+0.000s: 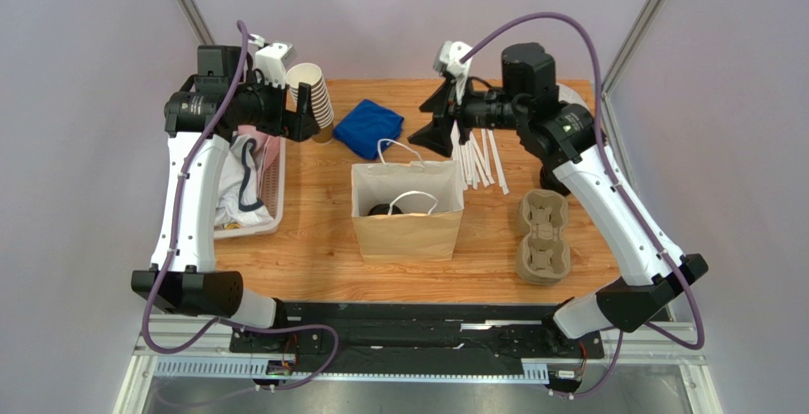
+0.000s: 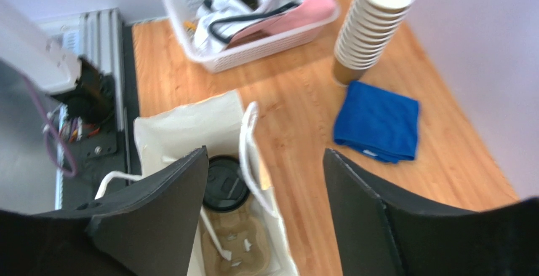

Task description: Pack the takeout coffee

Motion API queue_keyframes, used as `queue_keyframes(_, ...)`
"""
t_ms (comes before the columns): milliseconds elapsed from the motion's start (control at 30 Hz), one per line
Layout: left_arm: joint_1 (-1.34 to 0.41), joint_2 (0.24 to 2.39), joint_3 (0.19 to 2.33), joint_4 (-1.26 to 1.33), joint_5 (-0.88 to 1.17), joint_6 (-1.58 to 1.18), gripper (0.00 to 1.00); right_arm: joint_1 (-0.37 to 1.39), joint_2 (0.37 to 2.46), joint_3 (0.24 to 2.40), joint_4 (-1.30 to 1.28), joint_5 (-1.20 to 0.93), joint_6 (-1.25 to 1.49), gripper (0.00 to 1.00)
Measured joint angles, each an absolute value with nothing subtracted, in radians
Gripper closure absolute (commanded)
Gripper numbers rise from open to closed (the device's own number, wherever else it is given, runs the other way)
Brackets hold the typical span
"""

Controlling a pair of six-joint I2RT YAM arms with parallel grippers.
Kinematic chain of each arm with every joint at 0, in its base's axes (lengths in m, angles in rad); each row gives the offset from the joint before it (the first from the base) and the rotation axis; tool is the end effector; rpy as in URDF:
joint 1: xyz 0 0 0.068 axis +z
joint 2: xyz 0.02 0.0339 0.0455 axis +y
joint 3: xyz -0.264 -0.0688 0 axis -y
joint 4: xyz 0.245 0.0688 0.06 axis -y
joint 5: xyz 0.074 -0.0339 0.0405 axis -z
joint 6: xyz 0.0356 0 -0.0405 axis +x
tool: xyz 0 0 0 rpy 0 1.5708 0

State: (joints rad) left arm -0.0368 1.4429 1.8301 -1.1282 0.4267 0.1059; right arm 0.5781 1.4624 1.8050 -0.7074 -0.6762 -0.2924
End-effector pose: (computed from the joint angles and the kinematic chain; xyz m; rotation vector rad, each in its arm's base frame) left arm 0.2683 -0.0246 0.4516 0.3766 2.2411 -0.4554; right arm 0.2367 0.1810 0.4785 -1.2097 1.5183 0.8416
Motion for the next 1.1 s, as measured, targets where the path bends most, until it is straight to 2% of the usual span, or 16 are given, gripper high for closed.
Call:
queue_keyframes(67,-0.037,1.47,1.878,-1.159,0.455,0.119,0.01,0.546,1.463,1.848,-0.695,-0.657,-0.247,0.09)
queue_keyframes(133,-0.037,1.513,1.946,-1.199,0.476,0.128,0.01,0.498,1.464,1.886,-0.684,-0.645,-0.192,0.05)
queue_keyframes(333,-0.037,1.638,2.062,-1.265,0.453,0.142,0.01,0.287,1.49,1.913,-0.677,-0.612,-0.05,0.02)
queue_keyframes(500,-0.037,1.697,2.062,-1.28,0.433,0.161,0.01,0.059,1.546,1.827,-0.693,-0.59,0.025,0.01)
queue_keyframes(733,-0.037,1.689,1.855,-1.224,0.424,0.172,0.01,-0.14,1.579,1.582,-0.77,-0.553,0.001,0.01)
queue_keyframes(900,-0.037,1.686,1.688,-1.173,0.405,0.17,0.01,-0.146,1.56,1.505,-0.8,-0.547,-0.038,0.0)
queue_keyframes(1100,-0.037,1.642,1.607,-1.126,0.39,0.163,0.01,-0.141,1.481,1.457,-0.813,-0.557,-0.061,0.0)
